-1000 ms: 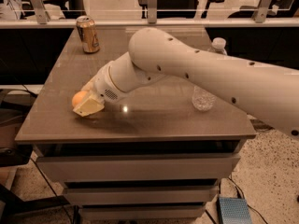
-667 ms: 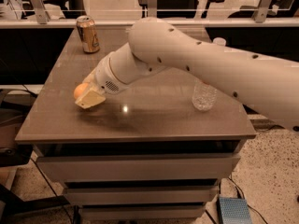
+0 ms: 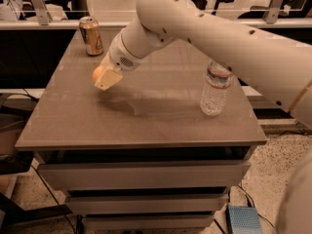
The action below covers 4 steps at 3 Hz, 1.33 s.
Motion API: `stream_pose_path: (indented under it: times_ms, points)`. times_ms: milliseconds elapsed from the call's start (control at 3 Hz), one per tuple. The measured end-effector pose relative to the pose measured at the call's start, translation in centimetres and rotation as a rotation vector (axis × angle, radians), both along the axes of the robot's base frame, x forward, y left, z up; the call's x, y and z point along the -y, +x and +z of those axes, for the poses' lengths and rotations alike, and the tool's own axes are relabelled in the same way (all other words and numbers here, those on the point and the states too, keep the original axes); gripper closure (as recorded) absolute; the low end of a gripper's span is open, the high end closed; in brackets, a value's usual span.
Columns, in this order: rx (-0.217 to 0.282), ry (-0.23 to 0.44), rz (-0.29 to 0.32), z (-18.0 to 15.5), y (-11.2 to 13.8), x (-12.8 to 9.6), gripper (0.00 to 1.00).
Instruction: Move orange near orange can
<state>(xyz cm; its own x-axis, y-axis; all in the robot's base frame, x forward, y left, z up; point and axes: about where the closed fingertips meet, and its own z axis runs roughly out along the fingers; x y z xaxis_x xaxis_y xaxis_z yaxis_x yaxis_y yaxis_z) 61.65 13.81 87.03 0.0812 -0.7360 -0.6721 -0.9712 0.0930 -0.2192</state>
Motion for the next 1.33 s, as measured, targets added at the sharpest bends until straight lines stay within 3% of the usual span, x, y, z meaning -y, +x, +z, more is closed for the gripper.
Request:
stream_pose_path:
  times_ms: [333,667,1000,1333]
  points:
    - [0.031,-0.080,-0.007,1.1,4.6,2.9,1.00]
    - [0.029,-0.081,-0.005,0.9,4.6,2.8,1.00]
    - [0.033,-0.104,-0.071,-0.6,5.6,3.6,1.00]
    - [0.046,-0.158,-0.147,-2.4,8.8,5.4,1.00]
